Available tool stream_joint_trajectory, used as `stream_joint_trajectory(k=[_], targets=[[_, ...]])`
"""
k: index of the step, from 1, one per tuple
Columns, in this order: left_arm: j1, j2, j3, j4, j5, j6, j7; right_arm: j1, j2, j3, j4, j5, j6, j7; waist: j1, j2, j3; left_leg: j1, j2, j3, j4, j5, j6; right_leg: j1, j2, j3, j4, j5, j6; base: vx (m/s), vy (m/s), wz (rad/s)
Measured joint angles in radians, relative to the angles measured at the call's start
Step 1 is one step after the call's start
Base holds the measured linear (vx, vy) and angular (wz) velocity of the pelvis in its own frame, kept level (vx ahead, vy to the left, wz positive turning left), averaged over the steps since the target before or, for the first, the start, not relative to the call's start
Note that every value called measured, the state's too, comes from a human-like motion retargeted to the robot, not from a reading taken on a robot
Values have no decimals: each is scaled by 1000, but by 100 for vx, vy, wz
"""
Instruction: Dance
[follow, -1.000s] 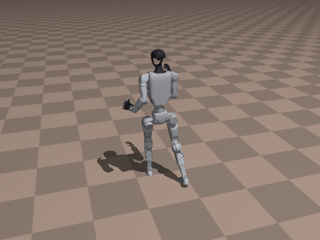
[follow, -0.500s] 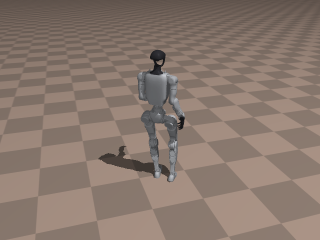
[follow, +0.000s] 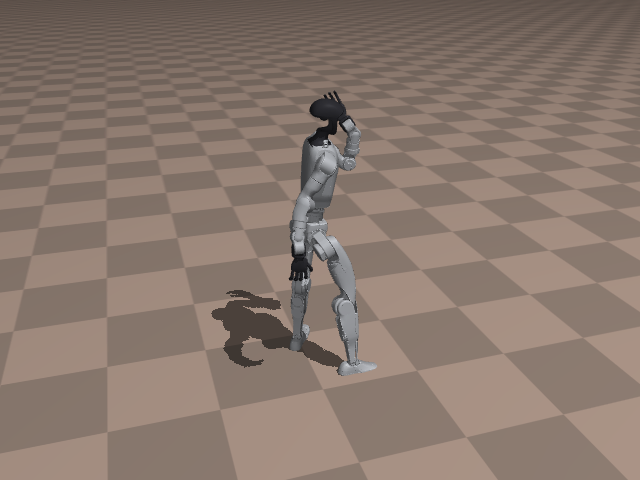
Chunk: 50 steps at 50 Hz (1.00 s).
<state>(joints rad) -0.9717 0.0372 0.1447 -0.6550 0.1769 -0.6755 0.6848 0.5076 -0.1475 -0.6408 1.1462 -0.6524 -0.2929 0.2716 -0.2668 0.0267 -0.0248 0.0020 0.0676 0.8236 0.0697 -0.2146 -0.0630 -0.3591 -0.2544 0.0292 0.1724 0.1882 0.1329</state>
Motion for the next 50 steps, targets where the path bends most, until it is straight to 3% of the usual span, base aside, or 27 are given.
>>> stream_joint_trajectory(k=[2,7,10,13,15,18,20,22,23,25,27,30,33,37,39,40,41,42,43,46,47,50], targets=[[27,-14,-3,-9,46,7,28,-15,1,13,41,-27,-6,-27,33,-29,3,49,10,12,-2,-15,12,6,50,9,53,-63,-43,-6,-62,-75],[239,-167,-187,171,124,5,40,-130,65,77,6,62,15,-122,49,-94,-1,76,57,-116,97,-134,93,37,47,6,166,-202,-29,-6,-56,33],[468,-187,-305,394,104,42,-120,-209,143,120,-156,165,55,-155,85,-156,25,-22,41,-463,319,-203,266,132,62,22,147,-231,-39,-5,-51,-15],[659,-92,-360,632,111,116,-366,-331,223,119,-382,339,5,-155,163,-173,57,-118,-69,-698,522,-181,306,173,78,74,136,-233,-56,-7,-21,-67],[771,6,-378,774,133,187,-506,-429,267,138,-547,486,-63,-136,209,-173,60,-173,-139,-743,606,-143,291,184,92,113,124,-230,-62,-6,-6,-101],[923,156,-369,968,237,278,-685,-581,323,205,-818,708,-171,-126,240,-141,43,-230,-239,-831,612,-15,176,201,137,122,92,-215,-88,-9,-9,-86],[1023,245,-340,1060,315,321,-740,-690,345,271,-978,815,-226,-155,240,-108,34,-237,-300,-903,551,38,75,215,166,111,76,-209,-96,-8,-10,-66],[1122,301,-268,1136,367,297,-732,-784,332,363,-1144,915,-289,-204,216,-77,45,-215,-310,-901,444,80,32,227,208,121,81,-212,-102,-6,-7,-54],[1173,309,-229,1168,380,281,-708,-823,319,402,-1220,959,-319,-225,203,-61,56,-200,-300,-868,387,108,51,234,229,127,88,-215,-107,-7,-7,-43],[1276,298,-142,1224,386,243,-658,-888,286,454,-1347,1019,-375,-258,171,-48,81,-176,-318,-821,328,152,235,247,232,121,113,-225,-109,-5,-6,-12],[1348,255,-60,1267,372,208,-626,-918,251,484,-1425,1029,-419,-273,129,-43,90,-138,-268,-708,336,81,286,238,227,118,162,-245,-91,-2,-7,13],[1389,184,32,1290,314,151,-621,-877,226,519,-1458,990,-427,-278,136,-23,94,-154,-306,-872,312,65,212,183,256,151,250,-260,-96,-2,-14,-70],[1343,121,20,1241,245,98,-617,-735,203,497,-1403,903,-402,-302,183,-17,96,-153,-266,-755,273,63,227,126,274,171,318,-227,-75,-10,-12,-47],[1173,-21,-65,1136,125,56,-645,-504,177,366,-1163,791,-353,-280,249,-37,146,-111,-315,-783,203,80,220,92,296,211,381,-78,27,-13,-10,-18],[1053,-107,-119,1080,20,37,-664,-428,179,282,-971,732,-279,-220,272,-50,150,-94,-306,-768,183,76,206,75,293,167,384,-29,104,-9,-37,-13],[986,-146,-147,1049,-46,32,-669,-402,181,236,-869,697,-243,-172,282,-55,151,-90,-282,-774,189,62,183,75,307,130,377,-16,129,-7,-34,-4],[915,-192,-182,1009,-111,26,-655,-376,175,197,-777,650,-206,-126,282,-51,147,-92,-295,-781,177,68,197,55,287,151,387,-27,129,-8,-9,4],[841,-233,-214,965,-173,18,-637,-350,170,159,-689,598,-168,-90,281,-48,142,-93,-304,-786,165,74,208,34,259,154,395,-40,110,-8,16,5],[765,-264,-239,913,-228,9,-611,-327,167,124,-607,535,-129,-71,277,-45,134,-91,-304,-786,152,77,212,8,213,119,400,-58,54,0,0,0],[545,-306,-297,750,-326,-7,-494,-231,154,58,-436,353,-69,-67,272,-34,118,-62,-265,-784,138,69,203,-30,100,-14,363,-80,-222,14,-26,-32],[478,-305,-307,689,-334,-8,-454,-201,151,42,-389,301,-60,-84,265,-32,113,-48,-252,-782,135,64,201,-33,80,-36,335,-72,-286,19,-31,-20],[314,-252,-296,482,-305,29,-321,-138,154,1,-249,178,-65,-143,225,-36,92,-5,-222,-782,123,51,188,-22,81,7,217,-25,-290,22,-39,-12]])
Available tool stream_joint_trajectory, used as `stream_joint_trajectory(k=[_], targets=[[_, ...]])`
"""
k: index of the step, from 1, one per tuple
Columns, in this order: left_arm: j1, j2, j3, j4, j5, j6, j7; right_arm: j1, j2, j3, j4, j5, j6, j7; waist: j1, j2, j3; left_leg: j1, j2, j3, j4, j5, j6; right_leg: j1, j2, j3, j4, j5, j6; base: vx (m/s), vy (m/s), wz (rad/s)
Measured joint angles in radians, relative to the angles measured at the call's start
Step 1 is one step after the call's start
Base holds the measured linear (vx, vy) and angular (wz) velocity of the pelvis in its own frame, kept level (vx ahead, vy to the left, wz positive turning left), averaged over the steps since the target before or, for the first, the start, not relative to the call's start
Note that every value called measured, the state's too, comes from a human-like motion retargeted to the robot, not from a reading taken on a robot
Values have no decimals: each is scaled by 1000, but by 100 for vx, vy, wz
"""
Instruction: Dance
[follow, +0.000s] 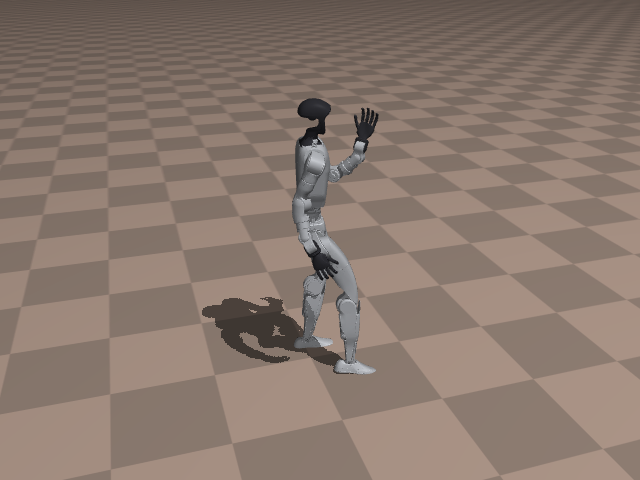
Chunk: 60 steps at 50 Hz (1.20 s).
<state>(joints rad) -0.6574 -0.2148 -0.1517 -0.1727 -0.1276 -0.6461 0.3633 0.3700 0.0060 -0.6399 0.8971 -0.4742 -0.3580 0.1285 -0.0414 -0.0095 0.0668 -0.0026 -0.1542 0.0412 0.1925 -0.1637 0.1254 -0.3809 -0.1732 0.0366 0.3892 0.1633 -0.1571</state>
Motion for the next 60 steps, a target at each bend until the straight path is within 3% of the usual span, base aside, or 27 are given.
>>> stream_joint_trajectory(k=[3,5,7,8,12,15,17,21,24,26,28,31,33,35,37,40,43,45,48,50,52,55,58,60], targets=[[-93,66,59,-178,56,18,82,72,-5,-20,103,-49,-20,18,-48,-20,-35,62,22,-16,-15,-16,-8,28,57,200,-73,86,92,31,-48,1],[-132,97,107,-279,92,24,119,122,-12,-23,134,-68,-30,30,-70,-44,-60,101,29,-21,-13,-33,-14,66,78,306,-103,144,212,33,-59,-3],[-144,125,132,-372,137,35,159,162,-23,-12,142,-80,-46,26,-87,-61,-90,132,47,-17,-9,-55,-18,105,95,320,-93,53,317,28,-62,2],[-141,138,137,-415,164,43,184,178,-28,-2,142,-85,-54,17,-101,-63,-101,149,64,-25,-5,-66,-24,115,109,304,-63,-19,323,23,-62,26],[-76,149,116,-478,301,24,268,179,-19,35,156,-73,-59,-29,-120,-87,-114,225,138,-28,20,-86,-35,144,154,240,48,-186,306,13,-68,29],[24,97,55,-397,402,-19,344,127,25,42,156,-10,-20,-29,-89,-114,-105,234,189,-31,113,-72,-25,181,164,203,94,-249,285,6,-51,41],[97,78,15,-290,436,-31,317,59,59,65,127,56,-19,-40,-116,-146,-102,187,205,-61,217,-41,1,217,141,158,70,-258,264,-13,-50,105],[268,103,-1,-11,436,-24,15,-76,112,127,20,212,-64,-38,-172,-187,-77,34,241,-108,491,23,61,274,112,77,34,-270,234,-21,-38,115],[409,183,2,151,437,14,-280,-162,134,146,-79,346,-101,8,-159,-197,-82,-118,271,-19,658,4,127,273,94,44,-10,-267,214,-26,-20,88],[514,238,0,219,478,46,-411,-201,125,145,-130,419,-108,57,-129,-194,-81,-196,232,2,686,-45,91,264,89,16,-46,-255,200,-27,-14,82],[606,285,8,288,542,58,-503,-215,92,126,-159,465,-86,123,-87,-184,-84,-246,171,9,631,-61,11,256,89,-29,-92,-238,184,-24,-5,76],[715,311,28,413,615,67,-535,-181,12,89,-159,484,-23,242,-30,-154,-79,-254,141,69,446,-24,-67,256,111,-99,-142,-217,171,-12,-8,92],[780,302,47,506,633,55,-557,-140,-54,72,-136,470,13,310,3,-135,-68,-226,139,134,308,20,-34,269,121,-144,-166,-212,165,-4,-3,104],[818,261,74,616,628,43,-573,-96,-120,66,-98,440,37,355,18,-131,-66,-168,139,270,224,-37,-48,281,115,-191,-182,-216,159,-2,1,119],[810,215,115,746,602,50,-585,-70,-190,98,-45,405,39,385,40,-111,-56,-143,149,288,175,-45,-55,299,124,-204,-182,-228,157,-3,6,89],[761,191,182,878,522,110,-615,-114,-247,204,55,368,0,401,7,-86,-60,-201,139,142,239,-66,-156,306,117,-241,-174,-255,163,-7,5,116],[711,174,243,908,494,168,-598,-205,-206,325,113,371,-59,382,-69,-72,-77,-291,177,155,357,-57,-181,295,79,-344,-159,-283,180,-7,11,199],[679,161,263,906,506,181,-547,-264,-143,393,115,389,-113,358,-89,-52,-84,-334,202,150,410,-33,-211,293,73,-407,-154,-302,191,-1,14,210],[644,135,271,891,533,212,-395,-381,-54,533,60,426,-166,331,-40,-27,-83,-398,207,40,488,-32,-328,293,80,-452,-142,-319,201,7,10,139],[645,104,269,881,545,223,-293,-463,-4,625,8,458,-165,333,19,-39,-65,-403,194,-15,527,-41,-321,317,54,-466,-140,-321,207,21,14,91],[650,80,270,860,546,218,-244,-549,46,693,-62,508,-152,331,61,-61,-54,-400,211,-13,536,-43,-237,338,21,-476,-150,-319,217,14,11,91],[666,80,279,811,536,208,-282,-689,100,744,-246,615,-141,282,107,-78,-39,-389,234,-51,471,60,-93,358,-4,-490,-165,-311,230,19,7,69],[698,118,273,756,526,213,-377,-807,88,714,-527,669,-162,119,145,-75,-20,-317,241,-120,274,87,-170,390,-19,-518,-179,-302,249,26,12,71],[731,156,254,710,522,205,-432,-880,40,653,-727,647,-176,-22,167,-55,-3,-254,221,-234,143,198,-266,416,-18,-524,-181,-297,265,30,20,70]])
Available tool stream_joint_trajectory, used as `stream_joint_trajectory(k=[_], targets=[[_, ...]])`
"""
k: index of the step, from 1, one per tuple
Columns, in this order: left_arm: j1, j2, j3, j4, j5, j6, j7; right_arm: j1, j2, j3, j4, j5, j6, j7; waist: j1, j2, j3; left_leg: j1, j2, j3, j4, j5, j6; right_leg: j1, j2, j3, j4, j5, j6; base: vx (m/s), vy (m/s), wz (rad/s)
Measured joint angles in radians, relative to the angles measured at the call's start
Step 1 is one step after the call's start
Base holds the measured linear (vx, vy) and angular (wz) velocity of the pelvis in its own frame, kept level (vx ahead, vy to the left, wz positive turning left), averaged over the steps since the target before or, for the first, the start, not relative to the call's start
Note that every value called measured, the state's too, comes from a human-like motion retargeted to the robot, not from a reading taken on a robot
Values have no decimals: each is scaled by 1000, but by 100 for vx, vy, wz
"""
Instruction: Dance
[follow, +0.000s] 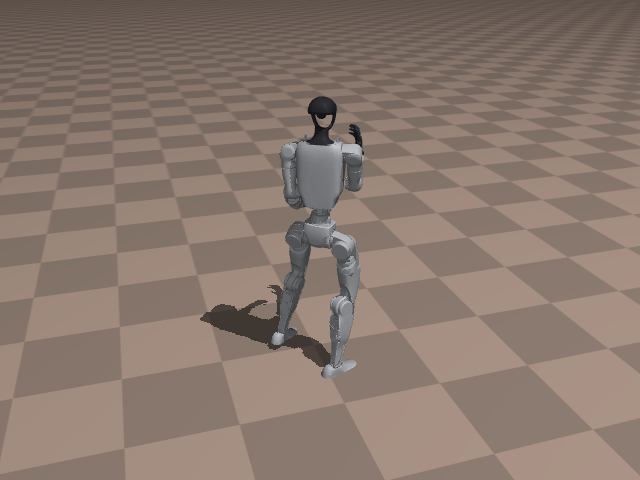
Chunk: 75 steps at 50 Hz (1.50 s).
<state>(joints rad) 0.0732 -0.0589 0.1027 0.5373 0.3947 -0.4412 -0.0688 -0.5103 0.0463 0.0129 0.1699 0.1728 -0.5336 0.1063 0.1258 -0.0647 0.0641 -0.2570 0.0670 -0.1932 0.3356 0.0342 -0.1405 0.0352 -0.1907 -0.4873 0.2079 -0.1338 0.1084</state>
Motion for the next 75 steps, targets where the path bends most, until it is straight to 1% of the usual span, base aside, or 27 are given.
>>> stream_joint_trajectory(k=[2,5,7,12,15,19,23,25,28,30,33,36,39,40,43,45,47,50,52,55,61,63,65,67,70,72,75], targets=[[38,34,-21,-49,-6,-26,-46,-59,-63,-99,-183,-74,-8,-147,25,3,13,49,-55,-95,-67,-4,-55,21,-30,-5,5,8,32,28,20,52],[102,74,-47,-108,-32,-66,-94,-115,-141,-284,-383,-199,0,-375,48,17,29,90,-51,87,-92,-54,4,49,-82,-24,45,7,50,32,23,32],[142,82,-46,-141,-66,-98,-98,-113,-183,-404,-467,-245,-33,-524,52,43,33,137,-61,105,-113,-79,14,57,-97,-16,88,1,62,49,31,-20],[234,91,35,-264,-144,-154,-27,-25,-146,-548,-546,-206,-239,-858,56,63,6,147,-115,127,-58,-143,26,15,-137,125,158,10,75,45,23,-128],[266,98,101,-373,-181,-180,22,79,-86,-566,-510,-170,-341,-934,5,87,2,169,-110,132,-43,-168,39,-16,-128,221,197,47,63,30,10,-100],[217,120,140,-476,-270,-175,30,291,-94,-432,-422,-4,-279,-673,-61,93,-24,163,-83,190,-64,-169,49,-87,-116,316,212,147,108,2,-1,-81],[126,147,66,-493,-335,-43,-77,464,-241,-204,-359,107,-91,-264,-137,94,-53,154,-40,211,-89,-158,41,-148,-29,560,198,196,149,-15,-7,-27],[73,111,16,-439,-325,42,-122,505,-317,-64,-333,105,-3,-84,-172,90,-78,145,-27,224,-99,-156,43,-169,-74,525,207,184,113,-21,3,-16],[-14,0,-68,-241,-351,137,-140,513,-364,136,-282,50,84,144,-221,94,-108,141,21,222,-112,-156,31,-173,-143,393,239,160,-31,-16,-7,13],[-71,-117,-112,-42,-399,190,-138,505,-344,242,-215,20,126,232,-230,85,-122,146,42,220,-120,-159,23,-168,-150,402,241,190,-47,-30,-17,12],[-149,-251,-161,233,-625,305,-344,493,-245,338,-75,-15,124,329,-204,59,-136,150,60,208,-117,-169,3,-155,-139,434,209,166,95,-31,-25,-16],[-181,-296,-123,332,-822,500,-622,516,-82,326,89,-7,117,420,-208,47,-140,148,110,177,-111,-171,-21,-140,-102,386,207,15,115,-41,-35,-3],[-166,-289,-43,266,-866,587,-719,562,62,271,158,86,180,543,-210,39,-125,150,205,142,-100,-147,-41,-143,-3,437,244,-68,153,-40,-51,5],[-150,-280,-12,220,-858,582,-717,568,97,244,175,133,197,568,-212,37,-114,152,245,123,-93,-134,-43,-151,60,490,266,-77,153,-50,-58,9],[-107,-245,72,-1,-879,513,-589,556,154,136,201,360,219,575,-195,15,-93,127,303,113,-13,-84,-1,-143,99,483,278,-98,153,-51,-46,-7],[-69,-215,90,-195,-962,419,-468,520,167,48,194,572,215,556,-180,-27,-74,79,288,109,104,-90,85,-133,79,472,281,-106,153,-41,-28,-9],[-76,-175,56,-401,-1087,273,-328,459,116,-23,112,770,178,482,-147,-77,-57,9,224,88,277,-161,243,-126,69,490,276,-96,134,-40,-21,-7],[-249,-80,-8,-662,-1201,88,-136,351,-60,-116,-114,864,118,352,-96,-109,-55,-39,90,57,425,-199,214,-128,66,483,261,-75,90,-37,-4,-5],[-453,37,-31,-775,-1207,80,-19,240,-221,-200,-243,831,135,265,-65,-115,-64,-56,7,102,455,-176,185,-118,61,465,219,-48,58,-24,6,-5],[-712,225,-17,-861,-1190,110,111,46,-423,-302,-299,765,147,102,-63,-120,-104,-57,-64,210,423,-144,203,-89,68,407,129,1,6,-12,-1,-2],[-1266,422,34,-486,-902,-39,224,-451,-711,-239,72,362,-95,-311,-20,-86,-136,21,-260,144,111,-54,109,-41,134,432,-9,66,-13,-10,2,-88],[-1407,454,94,-287,-845,-92,173,-604,-742,-229,283,272,-132,-338,4,-60,-139,41,-289,135,23,-4,179,-41,154,456,-23,60,-5,-26,16,-109],[-1507,485,163,-81,-783,-125,119,-735,-753,-205,514,235,-184,-341,1,-35,-142,75,-342,89,-40,-39,261,-31,156,465,-26,59,21,-10,21,-61],[-1551,522,223,92,-698,-151,122,-814,-750,-191,724,244,-209,-335,-35,18,-161,141,-240,273,-82,-69,261,-17,185,454,-15,38,31,21,20,-5],[-1545,558,258,253,-571,-168,190,-805,-793,-151,913,316,-205,-376,-69,47,-184,177,-240,136,-88,-67,197,-10,195,459,59,36,33,39,1,21],[-1517,553,259,239,-531,-135,235,-755,-831,-132,920,354,-216,-417,-74,51,-195,179,-229,157,-68,-90,212,-33,203,482,137,44,57,17,-6,12],[-1475,515,254,60,-572,-86,251,-692,-822,-188,764,297,-214,-424,-34,67,-175,170,-242,144,-73,-106,220,-93,236,551,246,105,153,-25,-8,-49]])
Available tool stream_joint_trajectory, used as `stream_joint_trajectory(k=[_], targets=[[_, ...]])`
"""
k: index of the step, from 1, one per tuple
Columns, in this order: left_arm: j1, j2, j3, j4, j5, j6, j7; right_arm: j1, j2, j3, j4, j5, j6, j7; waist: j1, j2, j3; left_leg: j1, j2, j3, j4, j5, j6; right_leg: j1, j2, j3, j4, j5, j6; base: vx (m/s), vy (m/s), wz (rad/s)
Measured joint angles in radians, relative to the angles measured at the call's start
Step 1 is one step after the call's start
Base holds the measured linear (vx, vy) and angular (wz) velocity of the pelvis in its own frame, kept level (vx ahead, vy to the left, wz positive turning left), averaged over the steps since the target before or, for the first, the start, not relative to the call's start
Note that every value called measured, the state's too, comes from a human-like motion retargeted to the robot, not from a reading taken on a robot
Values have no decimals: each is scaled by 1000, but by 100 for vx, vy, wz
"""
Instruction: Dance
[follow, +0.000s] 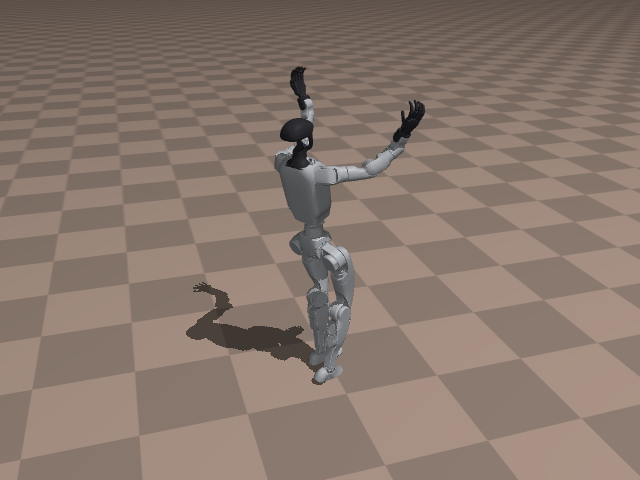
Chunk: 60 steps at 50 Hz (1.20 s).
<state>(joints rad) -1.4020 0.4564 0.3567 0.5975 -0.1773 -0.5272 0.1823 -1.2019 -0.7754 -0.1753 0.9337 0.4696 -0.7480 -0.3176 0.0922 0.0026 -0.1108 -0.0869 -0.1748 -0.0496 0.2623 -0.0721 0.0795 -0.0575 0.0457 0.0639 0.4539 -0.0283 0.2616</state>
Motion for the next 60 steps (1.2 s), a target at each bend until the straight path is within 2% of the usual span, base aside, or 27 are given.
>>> stream_joint_trajectory(k=[3,5,7,10,12,14,15,17,19,20,22,23,25,27,28,30,32,35,37,39,45,48,50,52,55,57,60], targets=[[123,25,-27,-268,-131,39,-17,86,39,-25,-241,72,116,165,28,21,98,28,107,15,39,-45,-83,-23,127,-33,94,52,0,-28,-85,-77],[269,50,-57,-476,-239,110,-54,180,86,-54,-405,167,233,286,7,35,129,46,122,-1,31,-45,-83,-32,148,18,126,20,0,-19,-30,8],[458,35,-75,-702,-324,231,-119,306,163,-88,-560,252,368,387,-22,52,125,47,121,-3,-6,-18,-46,-54,59,-2,92,-27,0,-28,32,45],[764,-37,-67,-1003,-459,356,-318,530,273,-151,-776,360,524,624,-71,24,145,69,85,-6,-61,9,-24,-21,12,48,-60,63,0,-21,-3,78],[1003,-145,-68,-1174,-524,387,-516,751,378,-176,-926,408,620,794,-116,8,143,71,26,-13,-90,33,13,-8,-53,107,-120,58,-23,-12,17,96],[1242,-308,-102,-1274,-541,378,-742,1009,547,-189,-1047,404,648,1006,-135,-4,144,52,29,-22,-55,24,5,25,-63,25,-162,-10,-107,7,-15,58],[1364,-404,-129,-1300,-547,372,-861,1146,658,-192,-1081,381,639,1125,-134,-17,145,39,23,-25,-21,16,0,56,-58,-21,-191,-20,-144,18,-25,-10],[1525,-609,-188,-1206,-521,395,-996,1347,915,-162,-1037,312,643,1253,-72,-40,167,13,16,-1,67,-13,-14,91,-66,43,-208,-23,-131,11,-21,-25],[1608,-754,-209,-966,-517,452,-1029,1468,1136,-180,-910,329,700,1254,-51,-39,164,-30,0,-36,156,-31,-17,86,-99,-8,-195,-43,-111,-9,-4,111],[1643,-791,-204,-834,-532,500,-1023,1491,1226,-201,-821,381,712,1241,-50,-41,154,-52,-9,-43,193,-39,-10,78,-119,-43,-193,-53,-105,-25,-1,146],[1677,-796,-169,-618,-566,710,-997,1469,1313,-270,-624,673,809,1140,-46,-64,144,-103,-21,-34,258,-58,-14,65,-140,-84,-180,-85,-100,-27,-3,123],[1680,-791,-146,-538,-601,825,-973,1451,1320,-319,-543,858,867,1060,-45,-70,148,-123,-29,-43,286,-61,-22,63,-143,-107,-172,-100,-98,-16,-4,119],[1639,-781,-63,-404,-797,877,-816,1397,1289,-428,-435,1201,807,864,-47,-79,141,-155,-21,-45,332,-55,-43,58,-156,-153,-156,-117,-95,0,-5,116],[1530,-757,32,-354,-980,560,-475,1378,1206,-468,-414,1240,579,722,-33,-82,137,-183,-9,-43,358,-25,-102,42,-165,-171,-143,-120,-113,16,0,72],[1482,-729,58,-362,-955,346,-291,1398,1145,-443,-473,1164,460,680,-32,-81,153,-179,-5,-49,363,-12,-157,48,-167,-183,-137,-119,-121,23,4,57],[1404,-680,92,-425,-668,66,75,1423,1075,-375,-627,887,380,584,-36,-78,173,-171,37,-22,372,-19,-278,71,-165,-199,-147,-113,-131,16,7,56],[1351,-606,65,-533,-394,43,232,1323,1072,-296,-749,555,324,489,-50,-86,165,-205,58,-24,395,-20,-262,63,-184,-212,-165,-104,-127,-8,12,76],[1168,-576,-36,-588,-212,68,221,1215,927,-188,-911,346,336,464,-48,-129,162,-242,109,3,421,-2,-134,58,-232,-230,-191,-87,-120,-6,21,65],[1057,-612,-160,-589,-243,74,110,1126,834,-85,-1005,272,390,527,-20,-153,164,-238,124,-27,399,20,-49,68,-262,-238,-208,-74,-115,14,23,34],[963,-676,-280,-559,-339,134,-48,1015,767,55,-1067,214,495,609,3,-173,171,-205,146,-57,332,17,-6,86,-287,-249,-221,-65,-109,33,18,16],[851,-851,-524,-433,-550,556,-561,725,631,516,-1152,155,783,762,30,-199,176,-49,202,-128,24,34,57,132,-348,-242,-259,-39,-59,44,13,-20],[862,-888,-611,-390,-561,687,-694,670,621,699,-1157,119,862,804,22,-180,172,13,166,-192,-36,-10,10,145,-382,-215,-272,-28,-31,60,28,-35],[882,-907,-662,-366,-560,747,-760,697,661,792,-1136,86,916,867,3,-128,181,38,205,-114,-58,-20,-118,162,-374,-214,-261,-32,-31,60,33,-18],[908,-924,-685,-347,-567,800,-821,775,745,824,-1074,100,1000,930,-7,-86,187,60,197,-101,-32,-48,-184,164,-386,-199,-260,-23,-42,59,35,-62],[962,-923,-676,-330,-579,905,-897,850,852,784,-1001,194,1113,992,7,-82,187,28,90,-109,82,-74,-171,135,-455,-116,-246,17,-70,59,39,-131],[990,-898,-650,-342,-576,915,-857,850,861,727,-1016,222,1126,1047,21,-60,188,40,66,-64,106,-103,-136,63,-467,-72,-148,35,-144,32,42,-126],[992,-852,-541,-391,-578,757,-607,820,826,610,-1088,293,1080,1056,56,-27,196,37,31,-12,112,-125,-112,-135,-477,-13,125,43,-289,25,41,-165]])
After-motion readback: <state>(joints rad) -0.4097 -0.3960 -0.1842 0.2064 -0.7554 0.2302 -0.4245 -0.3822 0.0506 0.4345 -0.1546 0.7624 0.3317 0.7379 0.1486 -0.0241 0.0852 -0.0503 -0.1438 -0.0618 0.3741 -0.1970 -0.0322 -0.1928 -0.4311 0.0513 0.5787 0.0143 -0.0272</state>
